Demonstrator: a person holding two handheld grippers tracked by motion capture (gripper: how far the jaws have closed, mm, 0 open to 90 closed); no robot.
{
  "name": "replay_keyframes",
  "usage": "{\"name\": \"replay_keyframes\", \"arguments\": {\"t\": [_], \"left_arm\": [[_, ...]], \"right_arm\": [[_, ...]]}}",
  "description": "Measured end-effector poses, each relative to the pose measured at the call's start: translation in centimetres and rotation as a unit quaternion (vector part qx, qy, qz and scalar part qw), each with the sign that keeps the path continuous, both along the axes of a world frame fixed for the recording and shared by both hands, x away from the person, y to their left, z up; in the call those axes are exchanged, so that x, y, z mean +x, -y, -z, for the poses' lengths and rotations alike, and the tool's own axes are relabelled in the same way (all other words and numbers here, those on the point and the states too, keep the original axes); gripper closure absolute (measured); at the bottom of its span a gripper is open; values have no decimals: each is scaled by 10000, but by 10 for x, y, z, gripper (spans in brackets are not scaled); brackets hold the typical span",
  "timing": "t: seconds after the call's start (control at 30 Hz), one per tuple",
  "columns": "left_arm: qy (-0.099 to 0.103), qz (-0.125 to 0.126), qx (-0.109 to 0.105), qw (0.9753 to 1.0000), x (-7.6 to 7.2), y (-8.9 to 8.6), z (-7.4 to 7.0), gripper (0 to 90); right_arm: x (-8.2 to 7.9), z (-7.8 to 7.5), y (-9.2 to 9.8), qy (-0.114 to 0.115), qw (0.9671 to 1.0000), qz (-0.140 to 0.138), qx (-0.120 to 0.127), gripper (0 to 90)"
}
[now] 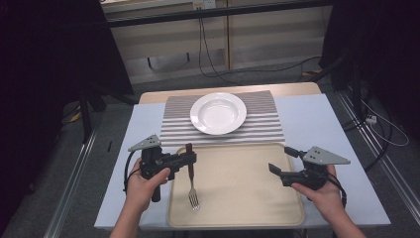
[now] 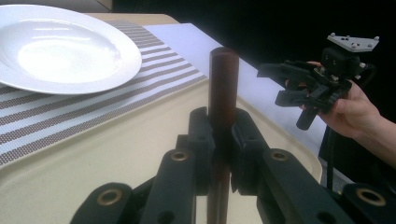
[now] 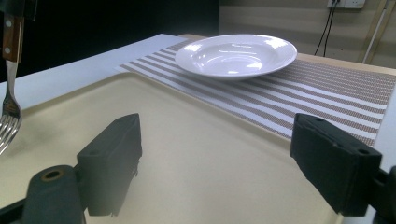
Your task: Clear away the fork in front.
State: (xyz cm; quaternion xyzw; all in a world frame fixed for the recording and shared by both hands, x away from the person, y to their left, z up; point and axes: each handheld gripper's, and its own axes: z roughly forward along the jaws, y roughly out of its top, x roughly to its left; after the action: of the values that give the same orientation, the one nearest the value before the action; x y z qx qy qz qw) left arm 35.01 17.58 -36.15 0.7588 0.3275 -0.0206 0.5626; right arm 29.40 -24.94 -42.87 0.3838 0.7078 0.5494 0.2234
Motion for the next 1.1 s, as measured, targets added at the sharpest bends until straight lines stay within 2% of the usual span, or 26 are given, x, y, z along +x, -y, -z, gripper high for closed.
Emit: {"name": "replay_keyframes", "arguments": {"t": [0.23, 0.33, 0.5, 0.67, 0.87, 1.0, 1.1], "left_arm": [[-17, 41, 51, 10000, 1, -2, 3, 805], [-96, 30, 10, 9999, 3, -4, 6, 805], [-144, 65, 66, 9999, 3, -5, 9, 805], [-194, 56, -9, 9998, 5, -7, 13, 806], [-154, 3, -26, 9999, 10, -6, 19, 800], [-26, -37, 188, 9998, 13, -4, 24, 782], [3, -79, 260, 9996, 16, -4, 30, 769]], "right_arm": [[-2, 2, 5, -38, 10000, 1, 27, 140], [-2, 4, 7, -72, 10000, 16, 5, 137], [-2, 4, 8, -53, 10000, 26, 32, 133], [-3, 4, 8, -67, 10000, 17, -22, 131], [-3, 5, 11, -87, 9999, 54, -54, 131], [-4, 5, 13, -80, 9999, 78, -28, 131], [-5, 6, 14, -94, 9999, 98, -28, 131]]}}
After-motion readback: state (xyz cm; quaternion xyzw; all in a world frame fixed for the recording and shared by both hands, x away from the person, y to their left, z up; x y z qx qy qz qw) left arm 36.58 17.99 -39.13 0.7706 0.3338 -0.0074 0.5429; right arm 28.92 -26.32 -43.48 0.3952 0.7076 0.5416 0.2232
